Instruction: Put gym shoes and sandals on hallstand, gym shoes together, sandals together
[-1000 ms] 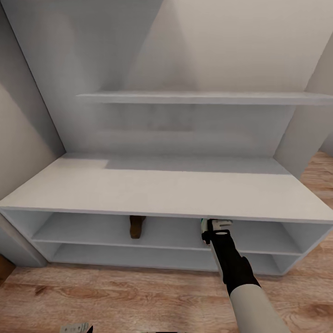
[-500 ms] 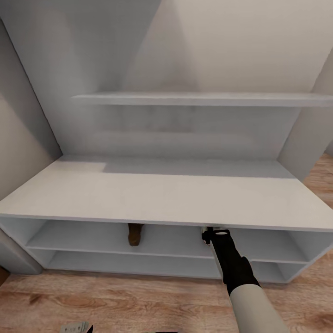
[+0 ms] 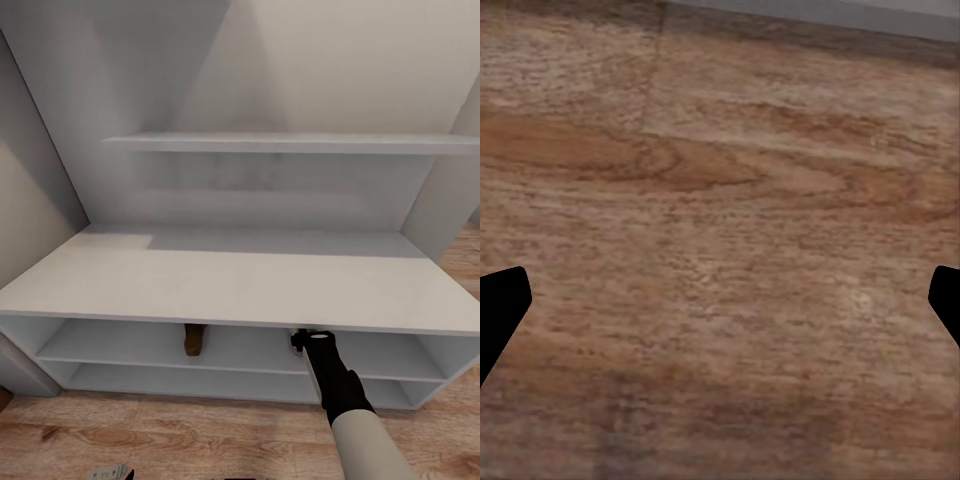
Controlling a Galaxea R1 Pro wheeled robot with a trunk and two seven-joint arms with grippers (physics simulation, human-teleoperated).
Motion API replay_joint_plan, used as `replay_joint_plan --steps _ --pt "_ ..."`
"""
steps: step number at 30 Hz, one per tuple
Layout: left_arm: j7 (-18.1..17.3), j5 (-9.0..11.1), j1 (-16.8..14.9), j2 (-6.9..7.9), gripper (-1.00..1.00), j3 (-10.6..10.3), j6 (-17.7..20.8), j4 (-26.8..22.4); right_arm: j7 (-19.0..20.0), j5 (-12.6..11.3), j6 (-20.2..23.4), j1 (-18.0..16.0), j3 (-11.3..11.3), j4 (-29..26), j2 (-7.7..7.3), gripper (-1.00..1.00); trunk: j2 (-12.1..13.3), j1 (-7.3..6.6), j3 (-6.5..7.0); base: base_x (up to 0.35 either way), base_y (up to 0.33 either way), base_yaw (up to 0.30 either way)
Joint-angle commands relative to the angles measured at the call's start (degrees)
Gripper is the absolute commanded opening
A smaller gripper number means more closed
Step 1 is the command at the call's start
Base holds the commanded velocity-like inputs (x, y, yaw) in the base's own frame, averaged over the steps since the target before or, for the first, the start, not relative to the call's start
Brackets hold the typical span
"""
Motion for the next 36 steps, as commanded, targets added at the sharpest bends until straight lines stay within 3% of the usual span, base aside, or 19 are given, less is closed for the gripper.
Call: replay_joint_plan --steps 1,9,36 --pt "-0.25 -0.57 -0.05 -0.01 1.00 0.50 -0.22 0.05 -0.01 0.13 0.23 -0.01 -0.10 -0.03 0.05 1.00 -0.02 -0.01 -0.05 0.000 0.000 0.000" --pt "-0.25 -0.57 -0.04 -0.01 1.00 0.50 -0.22 0.07 -0.01 0.13 0.24 -0.03 -0.14 -0.07 0.05 1.00 -0.02 -0.01 -0.05 -0.033 0.000 0.000" --pt "-0.17 -0.39 -0.18 -0.09 1.00 0.62 -0.18 -1.04 0.02 0.29 0.25 0.09 -0.18 0.97 0.05 1.00 -0.02 -0.01 -0.05 -0.327 0.000 0.000"
